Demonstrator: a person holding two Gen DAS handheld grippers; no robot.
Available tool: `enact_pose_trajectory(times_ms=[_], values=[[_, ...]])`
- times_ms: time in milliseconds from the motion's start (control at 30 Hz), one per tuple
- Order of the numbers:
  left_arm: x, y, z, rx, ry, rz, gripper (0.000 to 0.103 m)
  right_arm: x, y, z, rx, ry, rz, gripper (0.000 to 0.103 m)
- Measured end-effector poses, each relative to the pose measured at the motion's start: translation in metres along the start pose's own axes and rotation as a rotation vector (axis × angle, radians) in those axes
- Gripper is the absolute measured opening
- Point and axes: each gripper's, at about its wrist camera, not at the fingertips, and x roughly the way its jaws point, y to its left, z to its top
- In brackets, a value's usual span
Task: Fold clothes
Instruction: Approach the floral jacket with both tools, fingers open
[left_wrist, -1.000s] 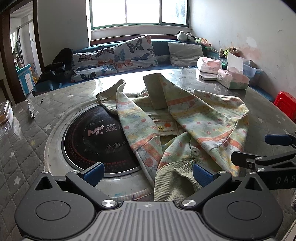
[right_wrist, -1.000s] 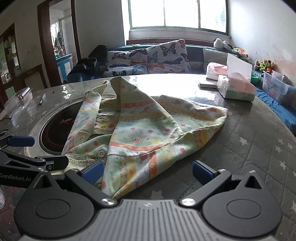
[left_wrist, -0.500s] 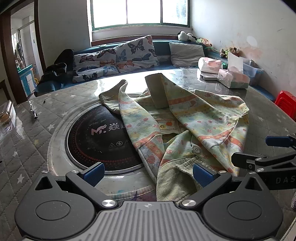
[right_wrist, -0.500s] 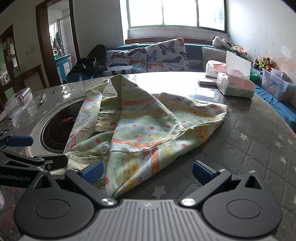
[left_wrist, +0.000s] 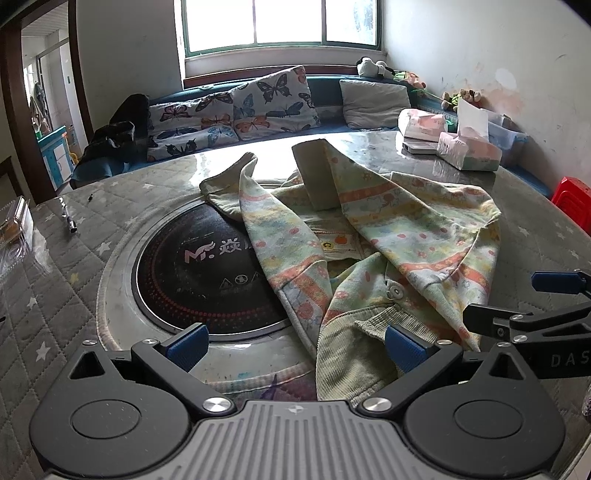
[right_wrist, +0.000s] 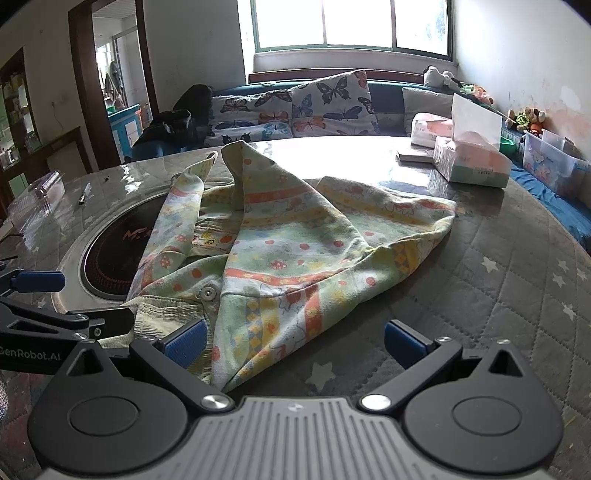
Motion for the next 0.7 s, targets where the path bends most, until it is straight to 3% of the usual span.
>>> enact_pose_trajectory(times_ms=[700], values=[[0.01, 0.004, 0.018, 0.007, 0.015, 0.002, 0.103, 0.01, -0.001, 0.016, 0.005, 0.015, 0.008, 0.103]])
